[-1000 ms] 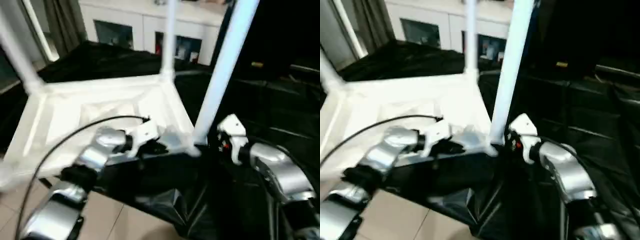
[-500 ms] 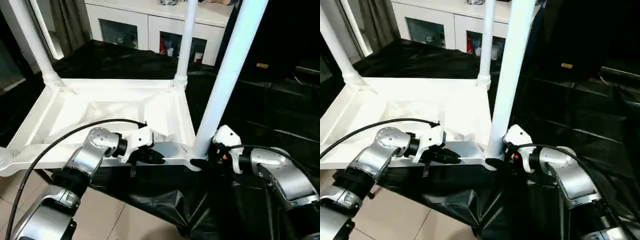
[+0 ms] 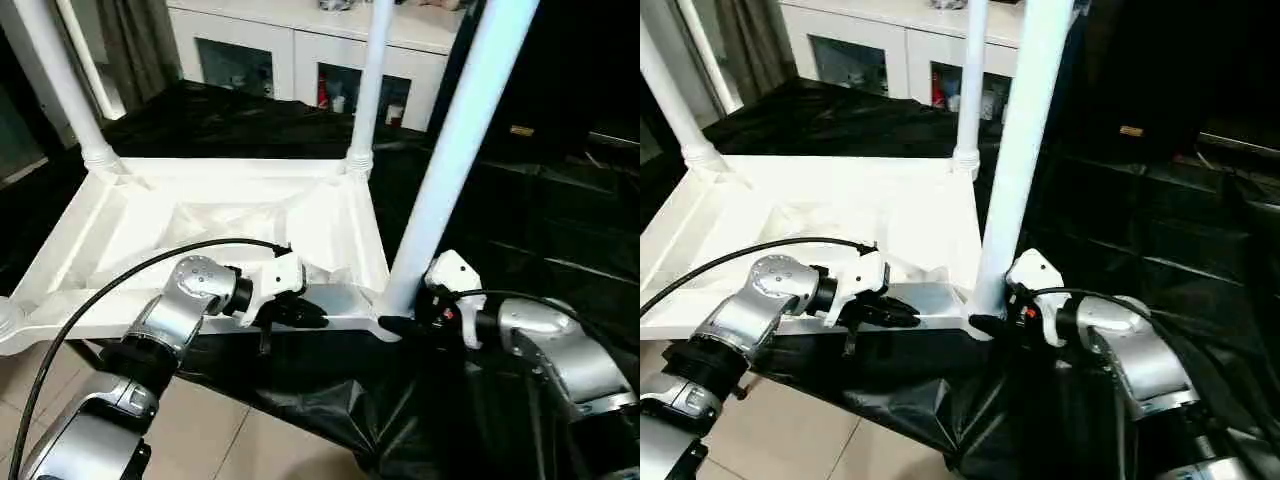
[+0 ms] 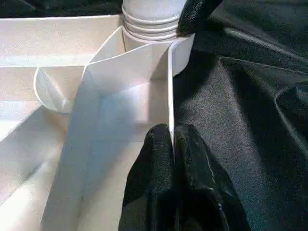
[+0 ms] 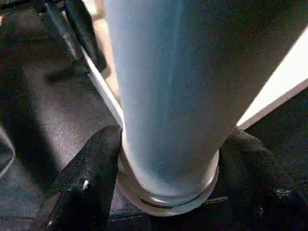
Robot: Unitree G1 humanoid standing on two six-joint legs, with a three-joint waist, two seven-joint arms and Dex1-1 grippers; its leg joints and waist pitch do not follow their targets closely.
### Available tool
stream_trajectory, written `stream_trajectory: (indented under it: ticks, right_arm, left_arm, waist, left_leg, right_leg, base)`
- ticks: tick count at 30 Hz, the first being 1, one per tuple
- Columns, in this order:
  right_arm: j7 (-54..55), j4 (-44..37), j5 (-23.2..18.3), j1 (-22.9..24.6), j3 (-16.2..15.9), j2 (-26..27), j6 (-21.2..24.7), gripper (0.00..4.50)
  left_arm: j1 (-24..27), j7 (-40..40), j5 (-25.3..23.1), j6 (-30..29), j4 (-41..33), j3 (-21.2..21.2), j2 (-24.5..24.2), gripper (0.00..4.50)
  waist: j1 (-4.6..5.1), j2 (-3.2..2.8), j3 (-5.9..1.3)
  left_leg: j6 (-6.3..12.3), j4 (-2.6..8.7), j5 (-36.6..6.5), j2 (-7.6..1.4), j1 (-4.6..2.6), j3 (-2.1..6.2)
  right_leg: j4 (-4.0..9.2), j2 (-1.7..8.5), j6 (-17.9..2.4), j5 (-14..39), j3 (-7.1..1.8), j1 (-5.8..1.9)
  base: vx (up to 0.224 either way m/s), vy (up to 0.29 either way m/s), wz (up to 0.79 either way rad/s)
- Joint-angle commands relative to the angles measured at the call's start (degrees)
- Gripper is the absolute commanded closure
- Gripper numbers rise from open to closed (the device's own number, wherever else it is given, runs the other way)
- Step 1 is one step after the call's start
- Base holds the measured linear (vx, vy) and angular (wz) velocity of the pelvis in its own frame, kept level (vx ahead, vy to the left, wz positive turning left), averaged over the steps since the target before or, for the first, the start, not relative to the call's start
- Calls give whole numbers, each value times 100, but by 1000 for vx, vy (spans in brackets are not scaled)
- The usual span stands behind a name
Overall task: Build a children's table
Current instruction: Rotate leg to tighten
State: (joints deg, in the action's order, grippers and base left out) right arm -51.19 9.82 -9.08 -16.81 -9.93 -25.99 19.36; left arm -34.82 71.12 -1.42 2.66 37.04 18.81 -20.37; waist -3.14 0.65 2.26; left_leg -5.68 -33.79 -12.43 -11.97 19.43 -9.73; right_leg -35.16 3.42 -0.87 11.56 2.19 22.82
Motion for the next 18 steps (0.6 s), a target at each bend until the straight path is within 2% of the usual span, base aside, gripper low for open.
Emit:
stream_trajectory:
  ticks: [1,3,5,6,7,9,10,12,15,17,18]
  right_arm:
    - [728,370,108,-10,195,238,111,181]
    - [1379,603,154,-63,398,563,182,181]
    - [2134,746,194,-101,593,984,290,181]
    - [2481,800,236,-118,640,1196,350,181]
    - [2684,832,266,-128,660,1321,388,181]
    - [2936,868,399,-145,597,1498,378,181]
    - [3162,870,475,-169,551,1708,345,181]
    - [3291,901,497,-200,541,1822,298,181]
    - [3395,891,566,-252,512,1943,86,181]
    - [3362,853,465,-266,601,1990,40,181]
    - [3230,763,293,-280,712,1994,-11,126]
  left_arm:
    - [-37,-406,-243,-98,263,155,180,450]
    - [-177,-963,-370,-145,546,92,373,450]
    - [-357,-1563,-443,-293,814,31,689,450]
    - [-450,-1899,-504,-377,939,29,877,450]
    - [-506,-2108,-546,-429,1013,32,994,450]
    - [-580,-2410,-575,-586,1118,31,1243,450]
    - [-647,-2739,-649,-684,1223,48,1480,450]
    - [-699,-2882,-701,-680,1334,54,1582,450]
    - [-778,-3002,-860,-526,1503,129,1628,450]
    - [-792,-3000,-881,-471,1527,132,1610,450]
    - [-791,-2875,-888,-344,1525,142,1545,450]
  waist:
    - [9,11,-278]
    - [28,17,-250]
    - [43,18,-228]
    - [40,-6,-221]
    - [40,17,-233]
    - [23,9,-239]
    - [15,-31,-232]
    - [5,-3,-239]
    - [0,-33,-249]
    - [0,-15,-250]
    - [-2,-24,-254]
  left_leg:
    - [242,371,-668,-88,33,-27]
    - [78,397,-957,-74,1,-25]
    - [5,414,-1089,-63,3,-20]
    - [-73,421,-1242,-72,-53,-13]
    - [-93,433,-1241,-67,-36,10]
    - [-77,435,-1178,-78,-50,6]
    - [-56,434,-1209,-80,-61,-2]
    - [-31,433,-1194,-66,-44,-3]
    - [7,446,-1136,-70,-15,16]
    - [28,446,-1111,-61,-4,14]
    - [41,451,-1081,-70,3,20]
  right_leg:
    - [385,364,-1392,428,-224,-327]
    - [466,366,-1208,1193,-227,-297]
    - [504,358,-1068,1582,-228,-285]
    - [548,371,-980,1932,-231,-238]
    - [557,378,-891,2036,-229,-267]
    - [553,372,-887,1825,-238,-250]
    - [558,369,-932,1724,-246,-236]
    - [558,367,-937,1643,-247,-257]
    - [544,380,-921,1540,-241,-280]
    - [545,374,-895,1476,-241,-291]
    - [535,383,-901,1425,-240,-300]
  base:
    - [0,0,0]
    - [-26,-1,0]
    - [0,0,0]
    - [0,0,0]
    - [0,0,0]
    - [0,0,0]
    - [0,0,0]
    - [0,0,0]
    - [0,0,0]
    - [0,0,0]
    - [0,0,0]
